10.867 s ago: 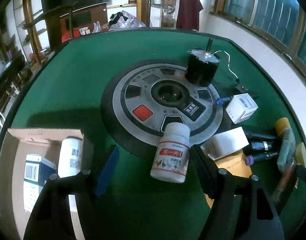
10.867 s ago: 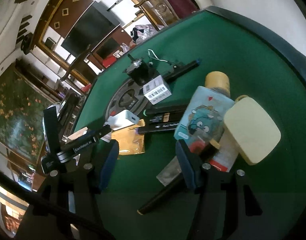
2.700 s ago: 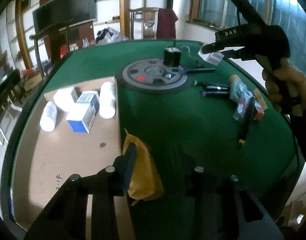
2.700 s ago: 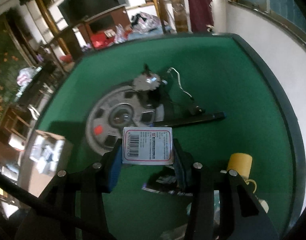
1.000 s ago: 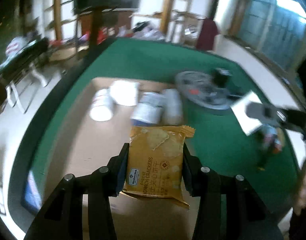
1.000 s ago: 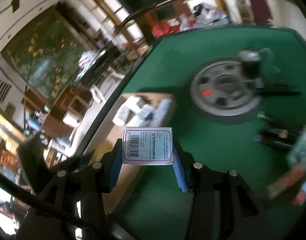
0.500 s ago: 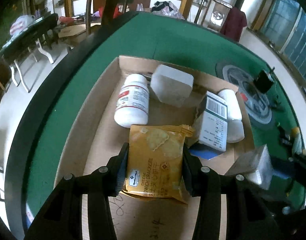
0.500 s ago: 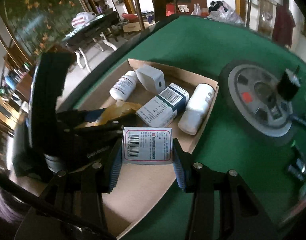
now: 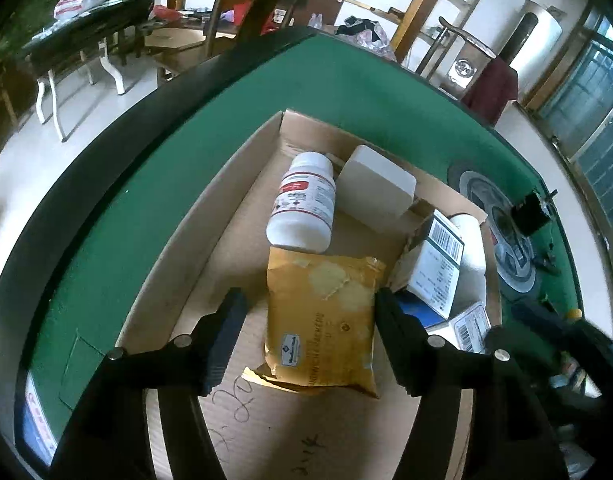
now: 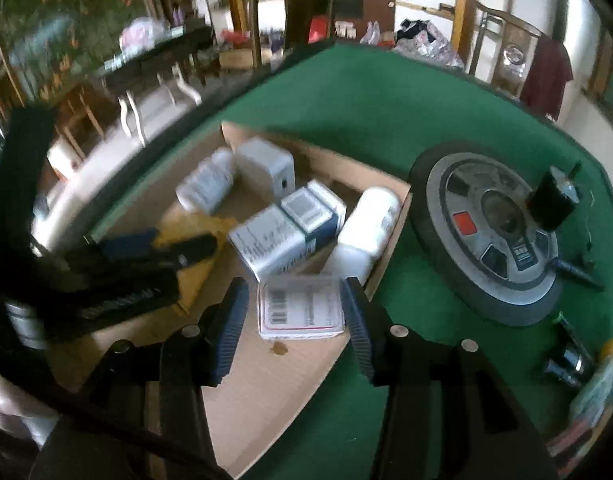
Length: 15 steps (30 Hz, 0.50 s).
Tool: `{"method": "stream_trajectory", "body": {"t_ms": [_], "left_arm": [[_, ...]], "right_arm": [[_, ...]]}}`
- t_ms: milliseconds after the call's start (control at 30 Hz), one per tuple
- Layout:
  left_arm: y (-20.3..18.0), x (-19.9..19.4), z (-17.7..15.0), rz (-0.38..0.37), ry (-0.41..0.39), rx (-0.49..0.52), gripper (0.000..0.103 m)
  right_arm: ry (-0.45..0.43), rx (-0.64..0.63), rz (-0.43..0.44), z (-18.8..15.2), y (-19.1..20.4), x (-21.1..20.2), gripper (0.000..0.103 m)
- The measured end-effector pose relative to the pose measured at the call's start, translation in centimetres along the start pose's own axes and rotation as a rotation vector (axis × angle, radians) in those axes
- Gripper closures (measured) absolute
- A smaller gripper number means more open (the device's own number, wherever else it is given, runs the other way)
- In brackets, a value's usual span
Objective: Organize objects
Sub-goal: 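Place the cracker packet and barcode card box into the cardboard box, then move both grippers back toward the remaining items on the table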
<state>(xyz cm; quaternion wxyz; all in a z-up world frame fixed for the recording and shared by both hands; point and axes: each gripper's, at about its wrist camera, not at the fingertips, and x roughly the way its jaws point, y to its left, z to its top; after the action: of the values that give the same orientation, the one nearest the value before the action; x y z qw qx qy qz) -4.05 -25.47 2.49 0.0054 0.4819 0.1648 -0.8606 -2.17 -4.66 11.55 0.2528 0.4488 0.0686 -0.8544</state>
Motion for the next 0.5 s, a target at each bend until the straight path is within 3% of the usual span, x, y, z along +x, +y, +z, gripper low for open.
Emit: {"method": "stream_trajectory", "body": {"t_ms": [167, 333, 500], "left_arm": [[-0.5, -0.1, -0.6, 0.028, 0.000, 0.012, 0.042], [-0.8, -1.6, -1.7, -0.026, 0.004, -0.007, 0.042], [-2.4, -3.1, -3.4, 0.082, 0.055, 0.120, 0.042]], "right_arm": [[-0.072, 0.046, -0.001, -0.1, -1.1, -2.9, 0.047], [-0.089, 0.066, -0.001, -1.4, -2.1, -4.7, 0.047], [-0.101, 0.101, 0.000, -3.0, -4.1, -6.9, 0.047]]}}
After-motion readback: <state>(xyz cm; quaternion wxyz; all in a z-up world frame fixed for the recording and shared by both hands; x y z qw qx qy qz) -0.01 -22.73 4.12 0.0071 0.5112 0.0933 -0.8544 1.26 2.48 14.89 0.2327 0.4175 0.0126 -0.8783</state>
